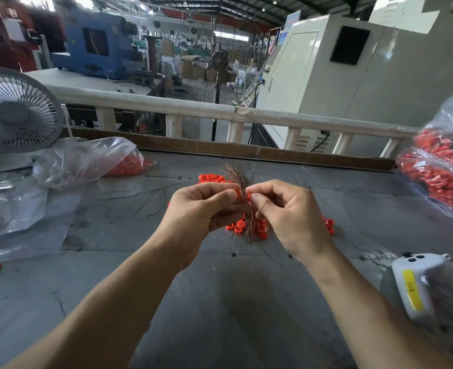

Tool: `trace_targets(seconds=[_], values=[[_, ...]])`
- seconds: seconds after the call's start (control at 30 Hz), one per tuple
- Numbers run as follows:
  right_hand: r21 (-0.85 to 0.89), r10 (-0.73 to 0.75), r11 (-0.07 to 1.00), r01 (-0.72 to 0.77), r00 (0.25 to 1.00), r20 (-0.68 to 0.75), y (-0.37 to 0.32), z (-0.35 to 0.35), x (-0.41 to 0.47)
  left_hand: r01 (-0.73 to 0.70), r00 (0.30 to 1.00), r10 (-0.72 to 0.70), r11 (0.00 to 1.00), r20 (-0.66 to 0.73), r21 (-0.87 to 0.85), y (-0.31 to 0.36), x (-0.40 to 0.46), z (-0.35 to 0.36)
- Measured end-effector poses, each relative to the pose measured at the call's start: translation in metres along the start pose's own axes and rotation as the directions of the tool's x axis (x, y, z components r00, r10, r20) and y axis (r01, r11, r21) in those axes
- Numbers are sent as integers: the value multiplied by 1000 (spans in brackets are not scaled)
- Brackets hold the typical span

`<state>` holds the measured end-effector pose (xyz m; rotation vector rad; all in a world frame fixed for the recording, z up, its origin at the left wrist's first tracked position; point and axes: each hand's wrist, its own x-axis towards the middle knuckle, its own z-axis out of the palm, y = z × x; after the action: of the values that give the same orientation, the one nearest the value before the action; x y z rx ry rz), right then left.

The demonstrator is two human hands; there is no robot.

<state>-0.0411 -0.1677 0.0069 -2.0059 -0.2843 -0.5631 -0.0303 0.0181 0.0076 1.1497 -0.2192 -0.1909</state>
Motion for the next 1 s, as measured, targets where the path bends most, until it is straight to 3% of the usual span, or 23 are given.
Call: trace_targets(seconds=[0.2, 0.4, 0.8, 1.0], values=[[108, 19, 994, -27, 997, 70, -2, -1, 0, -12, 1000, 12, 1000, 25, -15, 1, -1, -1], [161, -10, 987, 17, 999, -45, -7, 2, 0, -29, 999, 30, 999, 30, -33, 1, -1, 2], [-173, -271, 953, 250, 957, -105, -20, 6, -2, -98, 994, 98, 995, 41, 6, -1, -2, 5], [-223, -300, 937, 268, 946, -122, -23, 6, -4, -140, 990, 139, 990, 33, 33, -3, -2, 7]])
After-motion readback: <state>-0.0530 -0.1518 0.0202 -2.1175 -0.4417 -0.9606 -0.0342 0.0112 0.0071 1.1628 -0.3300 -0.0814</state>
